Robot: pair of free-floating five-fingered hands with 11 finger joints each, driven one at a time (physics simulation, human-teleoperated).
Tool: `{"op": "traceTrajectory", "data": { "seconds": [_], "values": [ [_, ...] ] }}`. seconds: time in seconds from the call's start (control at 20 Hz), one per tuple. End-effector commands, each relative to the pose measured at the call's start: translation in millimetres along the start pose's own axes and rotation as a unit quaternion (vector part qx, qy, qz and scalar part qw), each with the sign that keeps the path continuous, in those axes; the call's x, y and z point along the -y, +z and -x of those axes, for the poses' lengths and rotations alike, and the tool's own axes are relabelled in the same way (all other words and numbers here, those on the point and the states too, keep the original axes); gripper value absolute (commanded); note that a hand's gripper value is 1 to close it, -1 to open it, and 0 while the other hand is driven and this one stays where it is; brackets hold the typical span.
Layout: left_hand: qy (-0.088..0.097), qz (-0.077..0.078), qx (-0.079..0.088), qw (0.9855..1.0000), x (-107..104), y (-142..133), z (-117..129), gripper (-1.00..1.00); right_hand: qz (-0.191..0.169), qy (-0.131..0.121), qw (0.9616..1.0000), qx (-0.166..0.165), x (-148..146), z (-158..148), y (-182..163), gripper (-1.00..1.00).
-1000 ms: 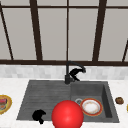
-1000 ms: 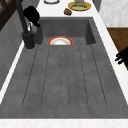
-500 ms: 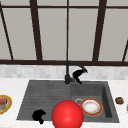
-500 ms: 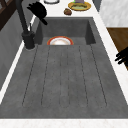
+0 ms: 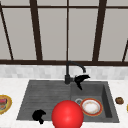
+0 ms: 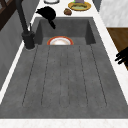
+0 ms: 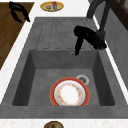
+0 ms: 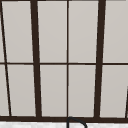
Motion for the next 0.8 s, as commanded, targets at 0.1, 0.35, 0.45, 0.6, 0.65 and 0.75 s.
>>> {"op": "traceTrajectory", "data": {
  "seconds": [0.1,0.35,0.45,0.6,0.65,0.75],
  "values": [
    [0.0,0.0,0.0,1.0,0,0,0,0.0,-0.02,-0.031,0.9982,0.047,-12,28,9,-1.0],
    [0.0,0.0,0.0,1.0,0,0,0,0.0,-0.006,-0.028,0.9953,0.092,-18,29,10,-1.0],
    [0.0,0.0,0.0,1.0,0,0,0,0.0,-0.008,-0.027,0.9941,0.104,-22,31,10,-1.0],
    [0.0,0.0,0.0,1.0,0,0,0,0.0,0.004,-0.019,0.9915,0.128,-26,33,11,-1.0],
    [0.0,0.0,0.0,1.0,0,0,0,0.0,0.004,-0.018,0.9902,0.138,-29,32,11,-1.0],
    [0.0,0.0,0.0,1.0,0,0,0,0.0,0.007,-0.017,0.987,0.159,-32,32,11,-1.0]
  ]
}}
